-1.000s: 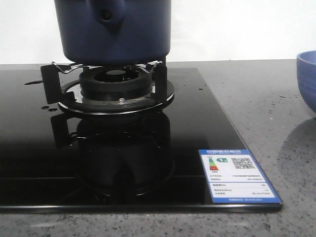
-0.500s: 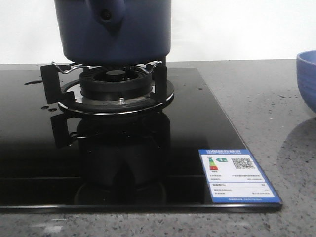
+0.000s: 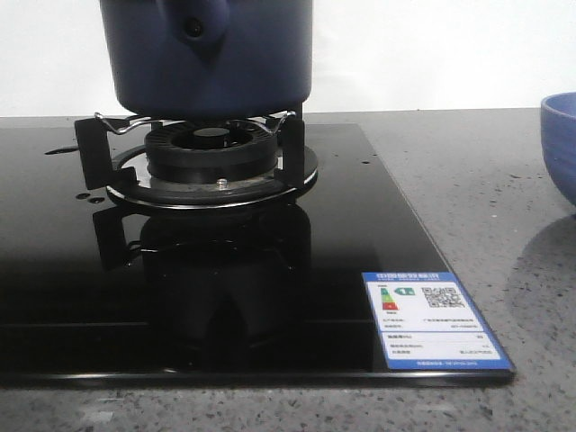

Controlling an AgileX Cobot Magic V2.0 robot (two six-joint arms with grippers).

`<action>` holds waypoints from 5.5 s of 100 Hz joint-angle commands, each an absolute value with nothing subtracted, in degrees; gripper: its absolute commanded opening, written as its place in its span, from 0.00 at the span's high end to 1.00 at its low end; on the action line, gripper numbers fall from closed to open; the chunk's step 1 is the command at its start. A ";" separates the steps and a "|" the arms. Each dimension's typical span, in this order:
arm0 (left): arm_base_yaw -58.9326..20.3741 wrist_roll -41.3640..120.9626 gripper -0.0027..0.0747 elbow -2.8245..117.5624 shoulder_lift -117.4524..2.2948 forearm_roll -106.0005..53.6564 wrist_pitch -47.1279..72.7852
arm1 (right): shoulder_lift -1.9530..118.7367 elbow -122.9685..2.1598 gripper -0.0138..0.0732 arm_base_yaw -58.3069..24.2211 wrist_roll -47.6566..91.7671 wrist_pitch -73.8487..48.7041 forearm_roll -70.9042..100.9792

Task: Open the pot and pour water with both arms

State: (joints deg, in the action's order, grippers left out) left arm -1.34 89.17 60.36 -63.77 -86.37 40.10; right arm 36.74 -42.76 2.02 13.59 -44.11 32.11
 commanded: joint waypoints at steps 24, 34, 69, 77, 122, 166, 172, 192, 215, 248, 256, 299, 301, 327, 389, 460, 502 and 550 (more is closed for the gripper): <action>-1.16 88.13 0.68 51.41 -52.05 -92.24 23.71 | 48.22 -53.97 0.21 2.30 1.86 -44.84 19.79; -1.29 88.13 0.68 49.95 -50.62 -92.50 22.84 | 52.76 -59.54 0.21 2.30 -6.63 -51.07 5.48; -6.50 88.52 0.68 49.70 -50.11 -92.50 19.48 | 62.83 -64.01 0.26 7.56 -11.69 -60.24 -2.23; -7.62 88.51 0.68 49.70 -50.11 -92.50 18.19 | 63.54 -63.90 0.32 8.71 -11.69 -59.52 0.00; -8.77 88.51 0.68 49.70 -50.11 -92.50 17.00 | 67.93 -55.36 0.39 8.91 -11.69 -55.34 2.50; -8.77 88.51 0.68 49.70 -50.11 -92.50 17.00 | 68.16 -51.94 0.85 8.91 -11.69 -49.70 8.08; -8.77 88.51 0.68 49.70 -50.11 -92.50 17.00 | 68.16 -51.94 0.92 8.91 -11.69 -49.11 8.08; -8.77 88.51 0.68 49.70 -50.11 -92.50 17.00 | 67.28 -53.45 0.92 8.91 -9.02 -48.74 8.92; -8.77 88.51 0.68 49.70 -50.11 -92.50 17.00 | 67.27 -62.87 0.92 8.91 -6.15 -54.84 10.83; -8.77 88.51 0.68 49.70 -50.11 -92.50 17.00 | 72.55 -85.47 0.91 5.08 -3.14 -64.90 15.85; -8.77 88.51 0.68 49.70 -50.11 -92.50 17.00 | 75.57 -90.67 0.91 1.96 -3.14 -66.75 15.85; -8.77 88.51 0.68 49.70 -50.11 -92.50 17.32 | 93.76 -116.40 0.91 -15.14 -4.50 -69.64 10.71; -8.77 88.51 0.68 49.70 -50.11 -92.50 17.32 | 94.26 -117.62 0.91 -15.89 -4.66 -69.62 9.56; -8.77 88.51 0.68 49.70 -50.11 -93.53 17.67 | 101.81 -128.40 0.91 -21.46 -4.89 -66.90 0.94; -8.77 88.51 0.68 49.70 -50.11 -93.53 17.67 | 106.10 -129.02 0.91 -32.98 -7.77 -55.43 -32.55; -9.95 88.51 0.68 49.70 -50.11 -93.53 17.15 | 107.47 -129.02 0.89 -43.70 -10.46 -54.72 -64.05; -11.46 88.51 0.68 49.70 -50.11 -93.35 16.66 | 107.55 -129.02 0.89 -46.12 -10.71 -51.30 -77.05; -13.58 88.51 0.68 49.70 -50.11 -91.87 15.03 | 107.60 -129.02 0.89 -49.12 -12.19 -48.17 -89.22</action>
State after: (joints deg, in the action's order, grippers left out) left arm -12.40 88.70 47.81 -51.18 -90.42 15.25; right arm 110.72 -127.02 -48.32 -11.61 -50.69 -82.29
